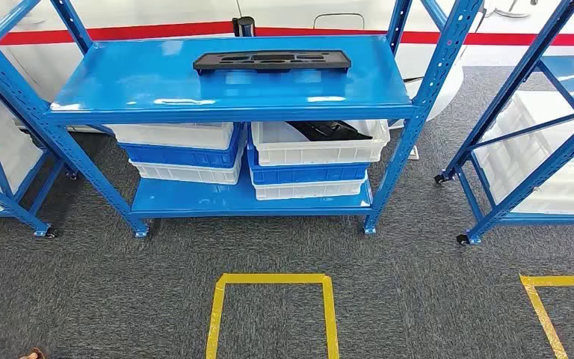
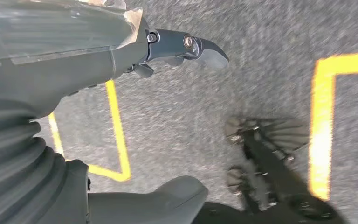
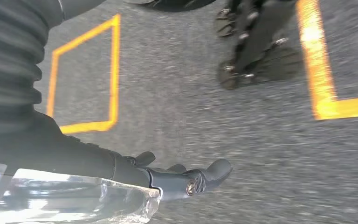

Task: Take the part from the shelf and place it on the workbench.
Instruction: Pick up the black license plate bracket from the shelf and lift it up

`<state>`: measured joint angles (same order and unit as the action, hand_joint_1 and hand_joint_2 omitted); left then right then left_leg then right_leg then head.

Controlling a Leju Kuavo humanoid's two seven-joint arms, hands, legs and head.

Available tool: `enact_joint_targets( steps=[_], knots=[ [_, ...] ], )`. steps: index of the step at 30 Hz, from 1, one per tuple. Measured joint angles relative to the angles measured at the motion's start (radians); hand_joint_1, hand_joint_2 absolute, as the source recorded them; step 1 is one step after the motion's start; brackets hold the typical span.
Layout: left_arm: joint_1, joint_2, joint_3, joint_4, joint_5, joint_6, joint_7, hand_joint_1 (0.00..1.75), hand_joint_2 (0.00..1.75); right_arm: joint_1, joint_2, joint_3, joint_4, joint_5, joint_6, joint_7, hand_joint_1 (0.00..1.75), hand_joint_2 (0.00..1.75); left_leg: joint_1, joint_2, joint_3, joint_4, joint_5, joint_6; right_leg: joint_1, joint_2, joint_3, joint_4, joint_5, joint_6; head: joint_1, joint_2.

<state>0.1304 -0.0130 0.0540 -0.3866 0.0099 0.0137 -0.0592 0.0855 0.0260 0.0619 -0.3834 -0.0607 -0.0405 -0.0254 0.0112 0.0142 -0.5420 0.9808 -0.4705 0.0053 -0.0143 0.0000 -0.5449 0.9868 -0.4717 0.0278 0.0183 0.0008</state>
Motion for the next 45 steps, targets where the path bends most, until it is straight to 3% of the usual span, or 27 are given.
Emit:
enact_joint_targets(
  steps=[16, 18, 20, 22, 27, 31, 35, 45],
  knots=[
    [-0.065, -0.029, 0.12, 0.002, -0.001, 0.037, -0.232, 0.0, 1.75, -0.162, 0.049, 0.268, 0.013, -0.259, -0.178, -0.171, 0.0, 1.75, 0.0, 0.0, 0.002, 0.0, 0.001, 0.0, 0.0, 0.0, 0.001, 0.0, 0.0, 0.0, 0.0, 0.0],
    [-0.08, -0.035, 0.135, 0.003, -0.007, 0.042, -0.265, 0.0, 1.75, -0.183, 0.055, 0.299, 0.016, -0.297, -0.207, -0.202, 0.0, 0.87, 0.0, 0.0, 0.002, 0.0, 0.001, 0.0, 0.0, 0.0, 0.001, 0.0, 0.0, 0.0, 0.0, 0.0],
    [-0.094, -0.042, 0.151, 0.005, -0.014, 0.047, -0.299, 0.0, 1.75, -0.204, 0.061, 0.331, 0.019, -0.335, -0.237, -0.235, 0.0, 0.87, 0.0, 0.0, 0.002, 0.0, 0.001, 0.0, 0.0, 0.0, 0.001, 0.0, 0.0, 0.0, 0.0, 0.0],
    [-0.109, -0.05, 0.166, 0.009, -0.021, 0.051, -0.331, 0.0, 1.75, -0.226, 0.068, 0.359, 0.022, -0.368, -0.265, -0.266, 0.0, 1.75, 0.0, 0.0, 0.002, 0.0, 0.001, 0.0, 0.0, 0.0, 0.001, 0.0, 0.0, 0.0, 0.0, 0.0],
    [-0.154, -0.071, 0.198, 0.019, -0.048, 0.062, -0.411, 0.0, 1.75, -0.298, 0.087, 0.443, 0.028, -0.421, -0.337, -0.341, 0.0, 1.75, 0.0, 0.0, 0.001, 0.0, 0.002, 0.0, 0.0, 0.0, 0.001, 0.0, 0.001, 0.0, 0.0, 0.0],
    [-0.193, -0.088, 0.214, 0.029, -0.077, 0.068, -0.46, 0.0, 1.75, -0.384, 0.095, 0.528, 0.029, -0.387, -0.356, -0.382, 0.0, 1.75, 0.0, 0.0, 0.002, 0.001, 0.003, 0.0, 0.0, 0.0, 0.001, 0.0, 0.002, -0.001, 0.0, 0.0],
    [-0.219, -0.103, 0.222, 0.038, -0.109, 0.071, -0.498, 0.0, 0.0, -0.456, 0.103, 0.57, 0.013, -0.293, -0.365, -0.404, 0.0, 1.75, 0.0, 0.0, 0.002, 0.001, 0.004, 0.0, 0.0, 0.0, 0.001, 0.001, 0.002, -0.001, 0.0, 0.0],
    [-0.256, -0.128, 0.219, 0.054, -0.174, 0.08, -0.517, 0.0, 0.0, -0.555, 0.108, 0.564, -0.167, 0.003, -0.383, -0.378, 0.0, 1.75, 0.0, 0.0, 0.001, 0.001, 0.004, 0.0, 0.0, 0.0, 0.001, 0.001, 0.002, -0.001, 0.0, 0.0]
  ],
)
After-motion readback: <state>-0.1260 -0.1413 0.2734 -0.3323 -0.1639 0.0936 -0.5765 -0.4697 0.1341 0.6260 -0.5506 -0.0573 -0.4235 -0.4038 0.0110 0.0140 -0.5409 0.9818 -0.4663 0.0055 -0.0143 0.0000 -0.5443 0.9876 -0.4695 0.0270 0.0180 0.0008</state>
